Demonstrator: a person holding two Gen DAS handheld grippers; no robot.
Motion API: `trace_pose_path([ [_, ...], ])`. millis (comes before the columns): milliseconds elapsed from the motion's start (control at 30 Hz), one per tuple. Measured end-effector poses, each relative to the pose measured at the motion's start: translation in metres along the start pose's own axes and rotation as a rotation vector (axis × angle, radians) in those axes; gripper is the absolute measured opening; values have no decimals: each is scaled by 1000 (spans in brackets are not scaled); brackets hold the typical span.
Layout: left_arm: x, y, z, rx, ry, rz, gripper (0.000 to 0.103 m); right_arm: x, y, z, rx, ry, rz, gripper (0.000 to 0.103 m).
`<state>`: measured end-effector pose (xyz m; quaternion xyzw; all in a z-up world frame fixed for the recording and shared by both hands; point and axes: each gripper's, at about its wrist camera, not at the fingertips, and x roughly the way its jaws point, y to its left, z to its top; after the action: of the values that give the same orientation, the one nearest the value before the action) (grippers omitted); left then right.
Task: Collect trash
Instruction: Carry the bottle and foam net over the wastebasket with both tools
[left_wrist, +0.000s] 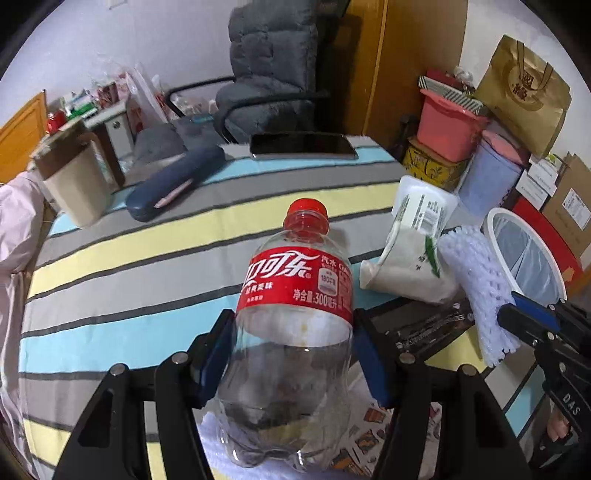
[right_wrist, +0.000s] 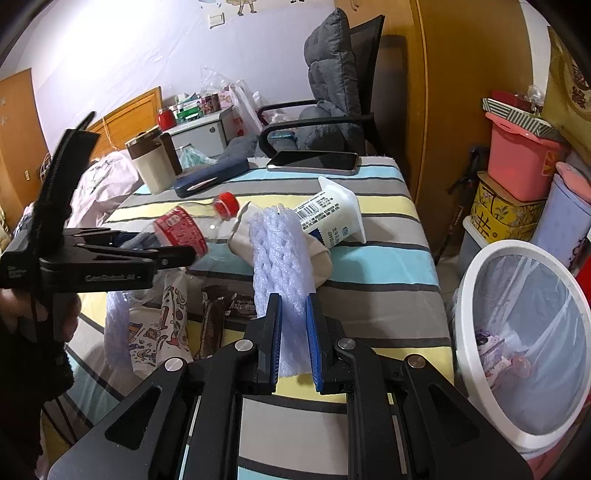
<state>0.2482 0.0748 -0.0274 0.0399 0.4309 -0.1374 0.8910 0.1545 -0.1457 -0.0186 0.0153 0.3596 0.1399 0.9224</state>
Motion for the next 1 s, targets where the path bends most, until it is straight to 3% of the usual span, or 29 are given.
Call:
trace_pose_path([
  [467,-63,-44,-9,21,-148,-3,65,-38,-16,0,27,-83,-29,16],
  [1000,-74,-140,-4,138,-202,-116,65,-87,-70,-14,100,-161,-154,16],
])
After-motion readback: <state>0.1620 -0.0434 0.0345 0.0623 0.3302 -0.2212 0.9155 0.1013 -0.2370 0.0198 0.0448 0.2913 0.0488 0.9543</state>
